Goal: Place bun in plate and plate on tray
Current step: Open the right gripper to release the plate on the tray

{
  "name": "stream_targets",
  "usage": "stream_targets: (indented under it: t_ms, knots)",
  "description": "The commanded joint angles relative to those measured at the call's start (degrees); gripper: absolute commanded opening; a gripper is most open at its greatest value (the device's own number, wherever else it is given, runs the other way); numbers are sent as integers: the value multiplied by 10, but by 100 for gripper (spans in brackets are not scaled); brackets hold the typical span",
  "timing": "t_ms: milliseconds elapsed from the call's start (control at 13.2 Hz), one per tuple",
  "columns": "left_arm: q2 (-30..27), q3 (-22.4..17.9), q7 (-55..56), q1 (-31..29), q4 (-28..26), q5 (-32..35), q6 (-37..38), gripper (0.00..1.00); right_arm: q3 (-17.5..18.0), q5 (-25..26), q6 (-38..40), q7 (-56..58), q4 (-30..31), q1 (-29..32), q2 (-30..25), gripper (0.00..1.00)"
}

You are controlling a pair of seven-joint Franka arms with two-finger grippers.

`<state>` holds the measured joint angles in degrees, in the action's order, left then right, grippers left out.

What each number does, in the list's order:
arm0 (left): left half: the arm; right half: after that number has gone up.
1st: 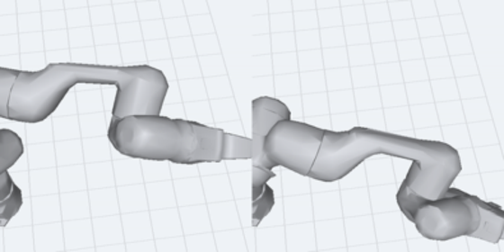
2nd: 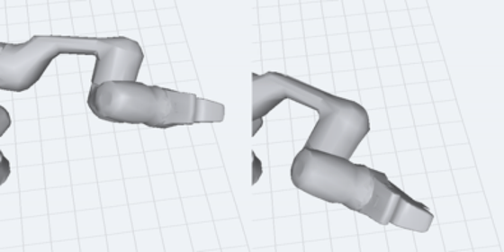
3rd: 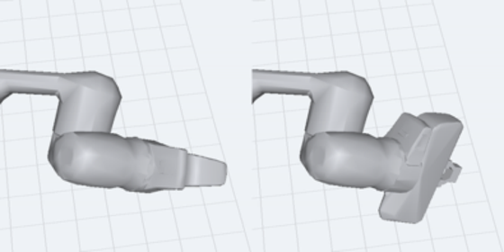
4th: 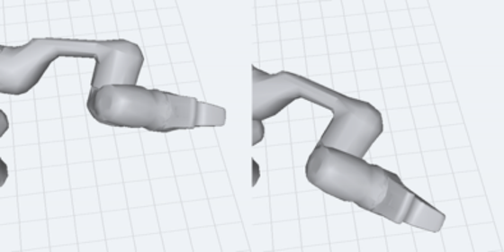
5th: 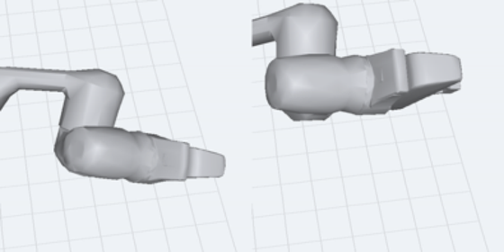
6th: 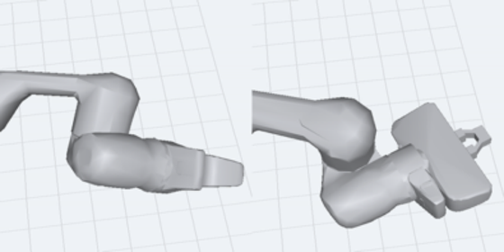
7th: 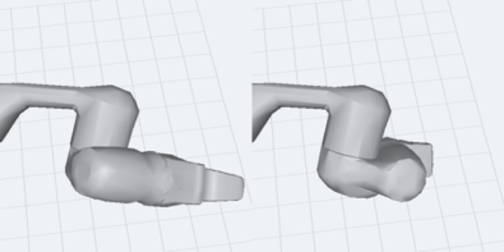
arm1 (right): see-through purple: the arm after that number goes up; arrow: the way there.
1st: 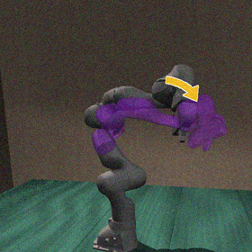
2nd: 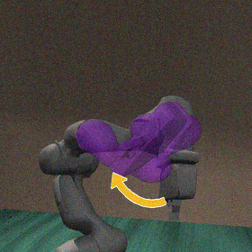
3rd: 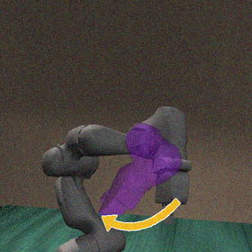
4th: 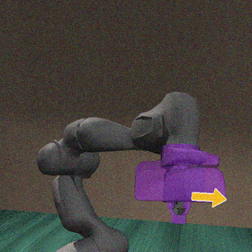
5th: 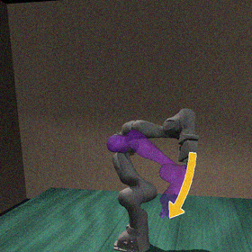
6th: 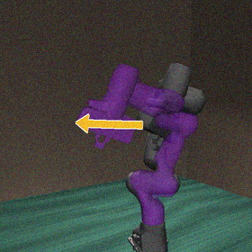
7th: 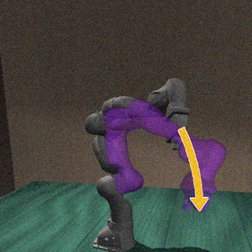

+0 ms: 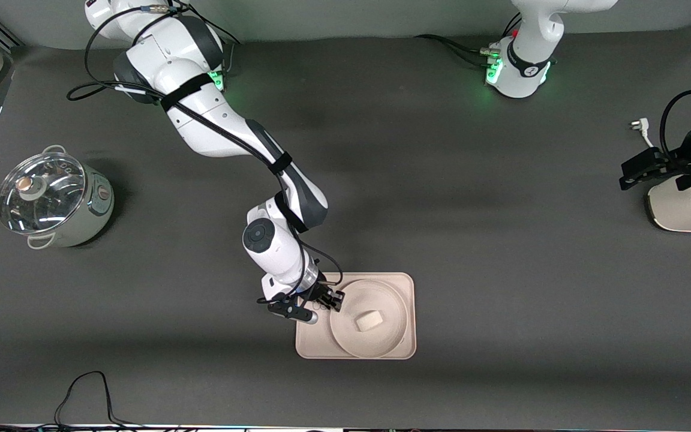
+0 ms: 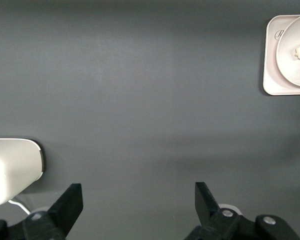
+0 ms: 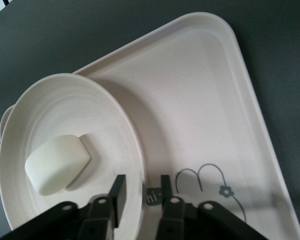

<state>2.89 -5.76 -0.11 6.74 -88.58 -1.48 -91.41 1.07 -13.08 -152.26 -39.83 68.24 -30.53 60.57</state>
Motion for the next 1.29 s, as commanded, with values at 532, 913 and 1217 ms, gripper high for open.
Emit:
stream_targets:
  t_ms: [532, 913, 1217]
  knots:
    - [0, 0, -1, -2, 6, -6, -4, 100, -5, -1, 379, 8, 37, 49, -252, 100]
    - [0, 0, -1, -2, 7, -13, -11, 100, -1, 45, 483, 104, 203, 115, -468, 100]
    - [2, -1, -1, -4, 7, -12, -11, 100, -1, 74, 584, 236, 245, 200, -574, 100]
